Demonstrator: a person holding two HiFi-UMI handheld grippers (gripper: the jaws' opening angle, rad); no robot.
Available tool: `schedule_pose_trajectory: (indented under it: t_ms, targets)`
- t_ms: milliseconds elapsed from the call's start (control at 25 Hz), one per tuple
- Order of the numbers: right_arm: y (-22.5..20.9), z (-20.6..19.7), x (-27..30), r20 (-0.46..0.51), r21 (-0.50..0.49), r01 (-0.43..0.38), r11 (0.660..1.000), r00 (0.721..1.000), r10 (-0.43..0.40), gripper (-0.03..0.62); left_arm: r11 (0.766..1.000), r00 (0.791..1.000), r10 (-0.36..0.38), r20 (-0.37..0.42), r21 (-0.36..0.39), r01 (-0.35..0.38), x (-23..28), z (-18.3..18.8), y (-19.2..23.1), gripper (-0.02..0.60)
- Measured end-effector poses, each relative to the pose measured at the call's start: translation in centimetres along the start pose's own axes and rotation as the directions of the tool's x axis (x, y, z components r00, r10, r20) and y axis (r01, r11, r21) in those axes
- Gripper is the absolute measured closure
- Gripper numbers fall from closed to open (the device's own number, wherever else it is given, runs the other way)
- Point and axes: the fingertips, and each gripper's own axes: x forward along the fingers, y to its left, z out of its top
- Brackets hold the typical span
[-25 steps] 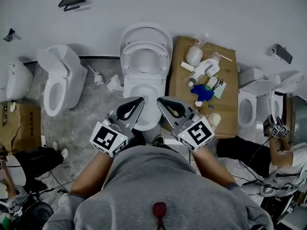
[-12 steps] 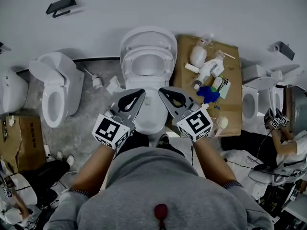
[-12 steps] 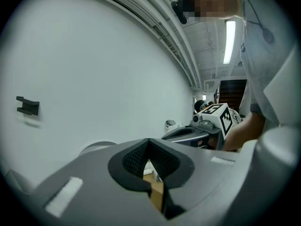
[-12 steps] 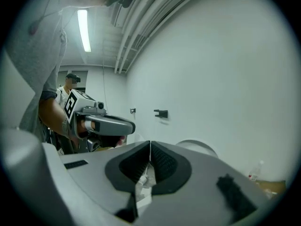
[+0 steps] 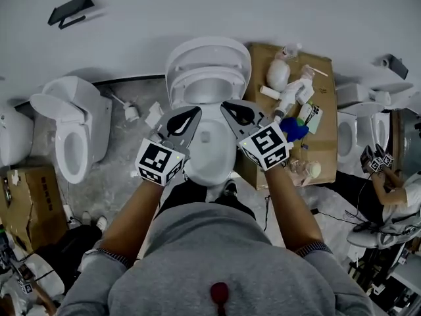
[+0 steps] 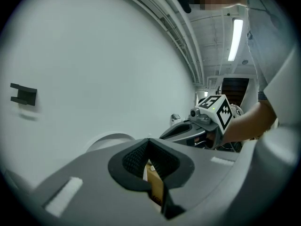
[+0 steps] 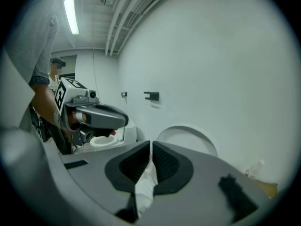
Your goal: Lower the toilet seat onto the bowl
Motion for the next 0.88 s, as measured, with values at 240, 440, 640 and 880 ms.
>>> schedule_pose_trajectory:
  t_ms: [240, 440, 640, 880]
  targets:
    - [-3.1, -2.3, 5.1, -0.136, -0.053, 0.025, 0.998, 0.990, -0.032, 0.576, 1.000, 1.000, -0.001, -0.028, -0.011, 0.000, 2.7, -2.3, 3.9, 0.575]
    - [-5.0, -4.1, 7.9, -0.259, -0.138, 0.003, 0.990, 0.965, -0.039, 0.528, 1.000, 0.999, 0.019, -0.045, -0.014, -0.019, 4.9, -3.4, 6.4, 0.576]
    - [-6.6, -5.0, 10.5, -0.379, -0.310, -0.053, 0.949, 0.923, -0.072, 0.496, 1.000, 0.997, 0.026, -0.067, -0.015, -0.027, 6.5, -4.3, 8.3, 0.575]
    - [-8.4, -6.1, 13.1, -0.466, -0.452, -0.137, 0.881, 0.879, -0.102, 0.447, 1.000, 0.996, 0.017, -0.091, -0.008, -0.018, 7.2, -5.4, 9.2, 0.577]
